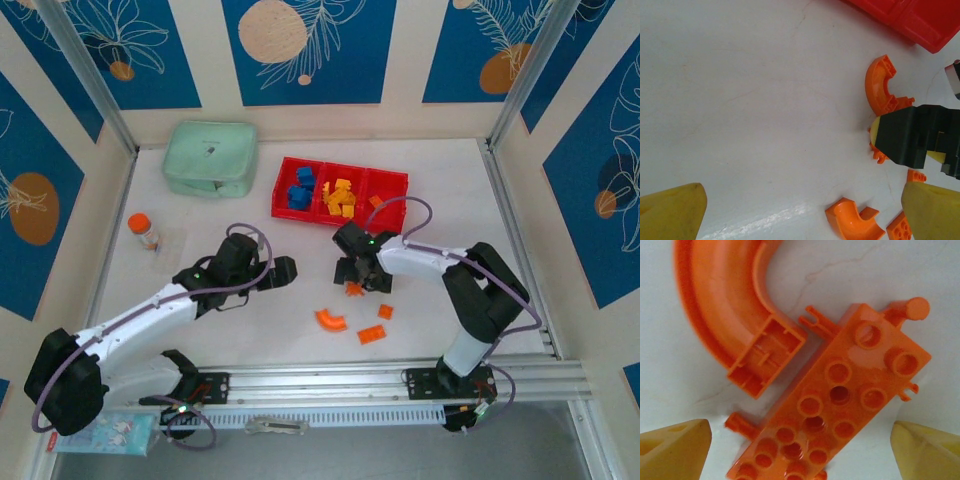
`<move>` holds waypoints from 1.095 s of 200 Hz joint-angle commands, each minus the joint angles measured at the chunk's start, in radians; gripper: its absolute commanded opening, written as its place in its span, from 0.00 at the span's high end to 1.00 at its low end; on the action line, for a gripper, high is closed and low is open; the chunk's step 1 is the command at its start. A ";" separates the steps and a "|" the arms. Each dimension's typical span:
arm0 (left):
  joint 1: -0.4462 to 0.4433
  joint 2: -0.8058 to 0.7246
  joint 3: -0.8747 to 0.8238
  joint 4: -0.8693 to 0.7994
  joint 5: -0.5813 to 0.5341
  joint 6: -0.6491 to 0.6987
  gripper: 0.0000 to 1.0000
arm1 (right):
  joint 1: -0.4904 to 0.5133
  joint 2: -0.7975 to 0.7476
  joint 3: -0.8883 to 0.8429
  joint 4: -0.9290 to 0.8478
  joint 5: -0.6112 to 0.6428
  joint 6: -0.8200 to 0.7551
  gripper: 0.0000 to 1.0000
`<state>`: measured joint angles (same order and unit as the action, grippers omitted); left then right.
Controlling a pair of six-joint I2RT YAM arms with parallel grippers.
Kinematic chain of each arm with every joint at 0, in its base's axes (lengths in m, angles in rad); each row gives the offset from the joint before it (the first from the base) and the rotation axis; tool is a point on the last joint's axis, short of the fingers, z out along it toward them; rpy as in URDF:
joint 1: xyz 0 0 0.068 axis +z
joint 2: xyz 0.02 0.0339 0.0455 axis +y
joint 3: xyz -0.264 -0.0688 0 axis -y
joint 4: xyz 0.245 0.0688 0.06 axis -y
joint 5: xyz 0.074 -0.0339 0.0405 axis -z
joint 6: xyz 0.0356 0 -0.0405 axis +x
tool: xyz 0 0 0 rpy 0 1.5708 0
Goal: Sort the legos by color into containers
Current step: Pick up the lego from the center of the table.
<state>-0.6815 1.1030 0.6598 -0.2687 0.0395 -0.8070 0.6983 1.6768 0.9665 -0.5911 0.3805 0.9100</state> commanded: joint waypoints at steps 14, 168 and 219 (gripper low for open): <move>-0.007 -0.026 -0.017 -0.029 -0.029 -0.005 0.01 | 0.002 0.002 -0.016 -0.036 0.068 0.051 0.11; -0.006 -0.012 -0.004 -0.026 -0.027 -0.003 0.01 | -0.105 -0.050 -0.067 0.032 0.012 0.033 0.26; -0.005 -0.014 -0.001 -0.033 -0.035 0.000 0.01 | -0.130 -0.035 -0.100 0.066 -0.014 0.026 0.43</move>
<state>-0.6811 1.0924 0.6548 -0.2775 0.0216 -0.8070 0.5797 1.6272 0.8890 -0.5648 0.3965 0.9337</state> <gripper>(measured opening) 0.994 0.606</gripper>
